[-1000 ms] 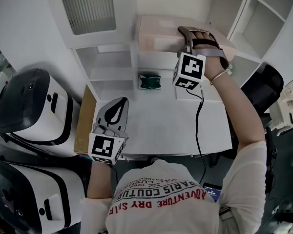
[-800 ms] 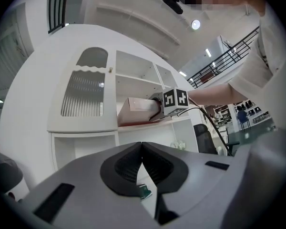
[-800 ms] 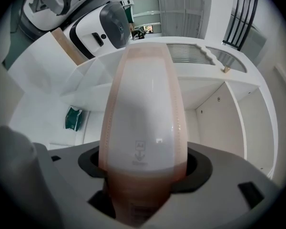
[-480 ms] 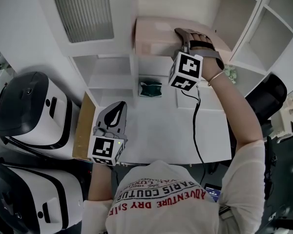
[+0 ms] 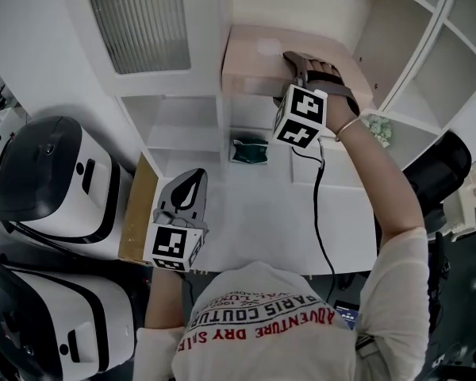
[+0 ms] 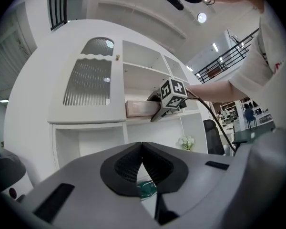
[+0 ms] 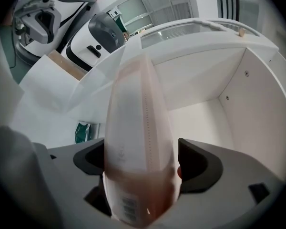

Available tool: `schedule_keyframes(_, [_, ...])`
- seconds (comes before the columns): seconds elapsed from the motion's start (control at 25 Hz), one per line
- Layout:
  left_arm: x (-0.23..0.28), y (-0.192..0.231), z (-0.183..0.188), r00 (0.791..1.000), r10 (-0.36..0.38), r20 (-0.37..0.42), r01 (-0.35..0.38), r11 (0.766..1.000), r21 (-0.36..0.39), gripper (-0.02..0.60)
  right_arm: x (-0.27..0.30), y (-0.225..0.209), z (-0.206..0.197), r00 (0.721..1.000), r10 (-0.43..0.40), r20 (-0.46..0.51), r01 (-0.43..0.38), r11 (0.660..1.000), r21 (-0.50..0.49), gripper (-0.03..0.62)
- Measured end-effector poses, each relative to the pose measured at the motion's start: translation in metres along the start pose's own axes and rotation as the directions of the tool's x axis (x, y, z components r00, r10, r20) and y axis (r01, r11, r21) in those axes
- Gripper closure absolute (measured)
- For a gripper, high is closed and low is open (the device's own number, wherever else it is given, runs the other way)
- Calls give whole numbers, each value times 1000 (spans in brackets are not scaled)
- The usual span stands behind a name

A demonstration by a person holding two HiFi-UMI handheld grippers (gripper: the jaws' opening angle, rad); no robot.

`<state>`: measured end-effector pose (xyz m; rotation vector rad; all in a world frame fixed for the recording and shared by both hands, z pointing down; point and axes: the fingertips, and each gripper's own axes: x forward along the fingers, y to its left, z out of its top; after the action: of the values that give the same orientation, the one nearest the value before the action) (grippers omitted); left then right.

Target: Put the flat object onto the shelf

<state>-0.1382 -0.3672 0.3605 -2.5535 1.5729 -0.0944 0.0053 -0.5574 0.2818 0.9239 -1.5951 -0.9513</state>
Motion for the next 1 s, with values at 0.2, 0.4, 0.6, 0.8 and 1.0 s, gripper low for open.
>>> schedule_keyframes(0.2, [8,-2,-3,1000,-2,-3,2,1000,-2,568,8,-1,-2,999,35,9,-35,999,2,154])
schedule_keyframes(0.4, [13,-2,-5,1000,-1,-4,1,1000,-1,568,16,0,-3,998,65,24,-66,998,13,115])
schedule_keyframes(0.6, [18,-2,-5,1000,3,-1,-3,1000,0,568,22,-1,-4,996,91,-3,-91,996,20,95])
schedule_keyframes(0.8, [20,-1,-5,1000,2,0,-2,1000,-6,568,19,-1,0,999,49,10,-49,999,-15,94])
schedule_keyframes(1.0, [16,-2,-7,1000,-1,-6,1,1000,-11,568,7,-6,3,998,-32,51,34,999,-25,97])
